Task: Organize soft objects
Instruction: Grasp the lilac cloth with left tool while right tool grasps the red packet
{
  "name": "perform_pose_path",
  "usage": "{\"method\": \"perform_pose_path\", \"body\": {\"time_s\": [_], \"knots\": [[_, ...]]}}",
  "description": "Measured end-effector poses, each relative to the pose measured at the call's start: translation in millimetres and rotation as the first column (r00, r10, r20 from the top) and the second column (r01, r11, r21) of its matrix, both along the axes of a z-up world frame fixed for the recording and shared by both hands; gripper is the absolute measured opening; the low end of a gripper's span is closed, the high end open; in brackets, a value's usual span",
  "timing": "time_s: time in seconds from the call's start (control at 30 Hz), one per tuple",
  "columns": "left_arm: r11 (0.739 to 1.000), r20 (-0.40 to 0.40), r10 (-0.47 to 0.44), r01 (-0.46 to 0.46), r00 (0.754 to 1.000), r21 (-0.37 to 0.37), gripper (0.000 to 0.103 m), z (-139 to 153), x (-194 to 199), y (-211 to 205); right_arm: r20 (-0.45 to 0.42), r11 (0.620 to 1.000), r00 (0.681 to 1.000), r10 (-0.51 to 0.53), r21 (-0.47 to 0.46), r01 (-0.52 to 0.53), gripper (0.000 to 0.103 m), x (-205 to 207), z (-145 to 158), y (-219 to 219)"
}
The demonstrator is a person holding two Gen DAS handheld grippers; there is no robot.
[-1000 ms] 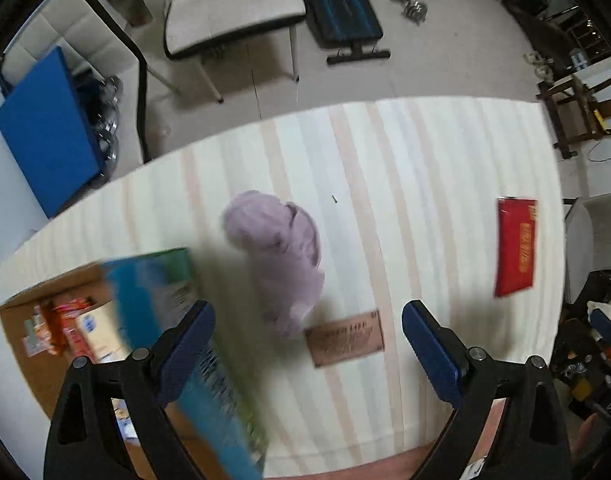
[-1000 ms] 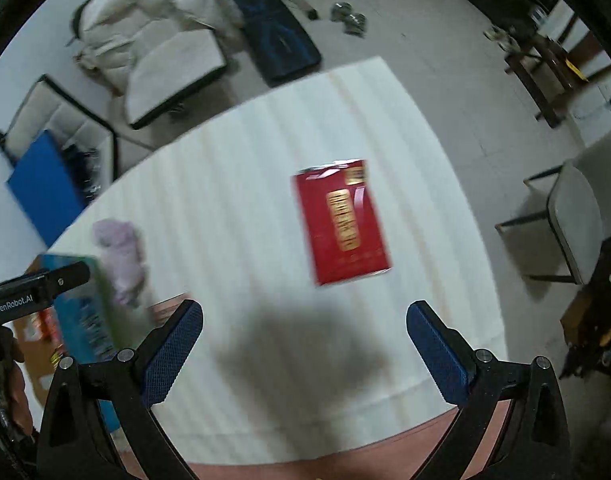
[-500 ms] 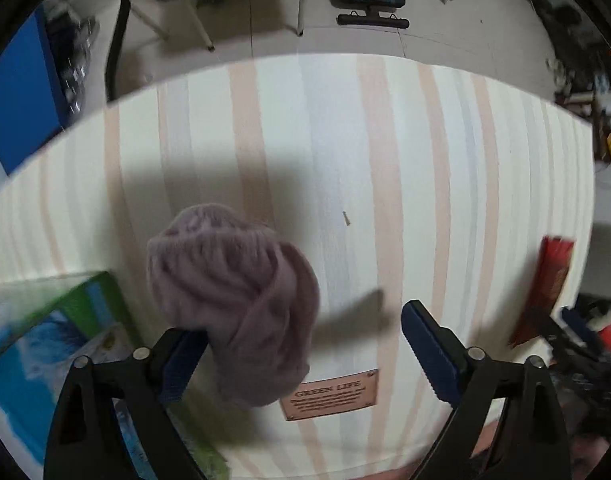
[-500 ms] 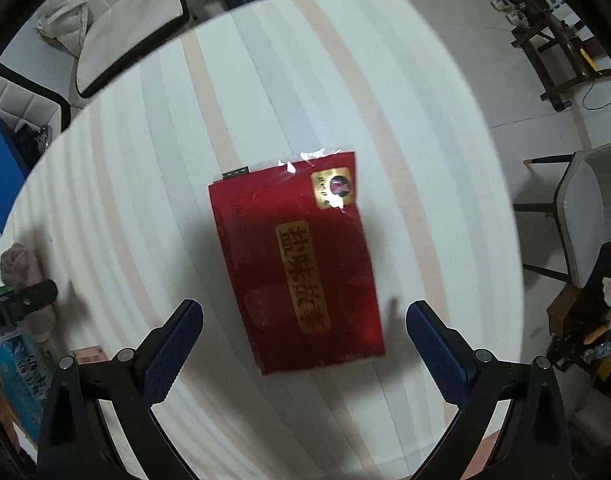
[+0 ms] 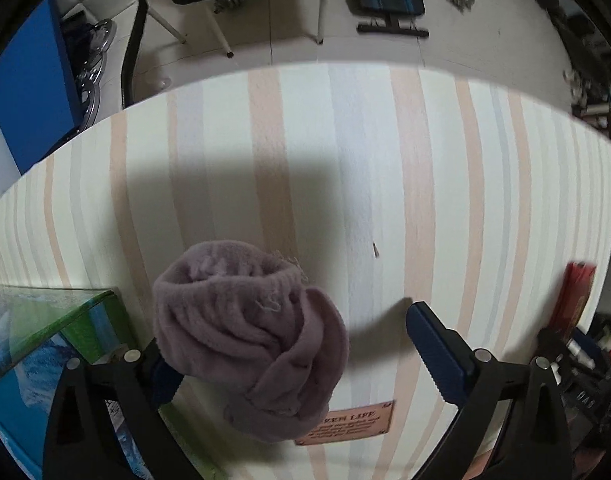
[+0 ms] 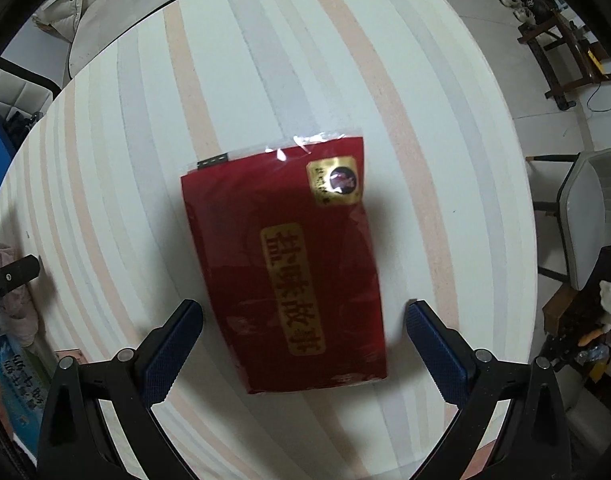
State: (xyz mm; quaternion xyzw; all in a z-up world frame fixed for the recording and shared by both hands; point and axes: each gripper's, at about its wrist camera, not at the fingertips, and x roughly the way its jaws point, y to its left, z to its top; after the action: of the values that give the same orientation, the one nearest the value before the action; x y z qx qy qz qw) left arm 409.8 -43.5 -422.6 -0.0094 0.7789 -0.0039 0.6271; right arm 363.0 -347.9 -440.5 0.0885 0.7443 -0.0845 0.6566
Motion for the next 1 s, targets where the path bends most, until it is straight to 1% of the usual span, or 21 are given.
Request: {"method": "perform_pose_path", "body": {"time_s": [0.03,0.07,0.1,0.13,0.2,0.23,0.27,0.3,0.33,0.4,0.53,0.6,0.7,0.87,1.0], "knots": [[1.0,-0.013,0.003,-0.003,1.0,-0.002,0.1,-1,2,-2,0.001,1.0,1.0,-0.001,0.0,0.001,0.103,2,-1,-3],[1.0,-0.014,0.017,-0.017,1.0,-0.006,0.096,-1,3,-4,0.0,1.0,1.0,-0.001,-0.001,0.001,0.103,3,-2,-4],[0.999,-0.004,0.031,-0.031,1.0,-0.009,0.085,1,2,-5,-0.001,1.0,1.0,0.0,-0.003,0.0,0.103,4,-3,-4],[1.0,0.011,0.03,-0.03,0.999,-0.004,0.078,5,1,-7,-0.003,1.0,1.0,0.001,-0.007,-0.001,0.103,4,-4,-3],[1.0,0.043,0.001,-0.001,0.999,0.011,0.036,13,-1,-13,0.0,1.0,1.0,0.005,-0.009,-0.005,0.1,7,-3,-1],[1.0,0.037,-0.007,0.008,0.999,-0.02,0.034,15,-4,-17,0.004,1.0,1.0,0.009,-0.01,-0.009,0.098,7,-2,1],[0.998,0.019,0.001,0.0,1.0,-0.057,0.033,14,-6,-19,0.008,1.0,1.0,0.012,-0.012,-0.012,0.094,9,7,6],[0.998,0.012,0.008,-0.007,1.0,-0.068,0.032,13,-8,-19,0.012,1.0,1.0,0.015,-0.013,-0.015,0.09,8,8,8],[0.998,0.014,0.008,-0.007,1.0,-0.066,0.032,13,-11,-20,0.015,1.0,1.0,0.015,-0.014,-0.015,0.087,8,10,10],[0.999,0.03,-0.006,0.008,1.0,-0.052,0.032,14,-17,-26,0.017,1.0,1.0,0.007,-0.013,-0.007,0.074,7,15,11],[0.996,0.017,0.002,-0.001,1.0,-0.091,0.03,15,-30,-31,0.014,1.0,1.0,0.016,-0.022,-0.015,0.066,6,18,16],[0.996,0.025,-0.004,0.007,1.0,-0.092,0.03,18,-36,-33,0.018,1.0,1.0,0.016,-0.018,-0.016,0.06,5,22,17],[0.995,0.034,-0.008,0.012,0.999,-0.103,0.03,24,-44,-34,0.024,1.0,1.0,0.015,-0.01,-0.015,0.056,1,29,17],[0.991,0.058,-0.008,0.016,0.998,-0.131,0.03,42,-61,-32,0.049,0.999,0.999,0.021,0.023,-0.023,0.055,-12,45,20],[0.988,0.108,-0.008,0.024,0.994,-0.151,0.03,69,-77,-27,0.072,0.997,0.997,0.021,0.069,-0.026,0.055,-27,63,25]]}}
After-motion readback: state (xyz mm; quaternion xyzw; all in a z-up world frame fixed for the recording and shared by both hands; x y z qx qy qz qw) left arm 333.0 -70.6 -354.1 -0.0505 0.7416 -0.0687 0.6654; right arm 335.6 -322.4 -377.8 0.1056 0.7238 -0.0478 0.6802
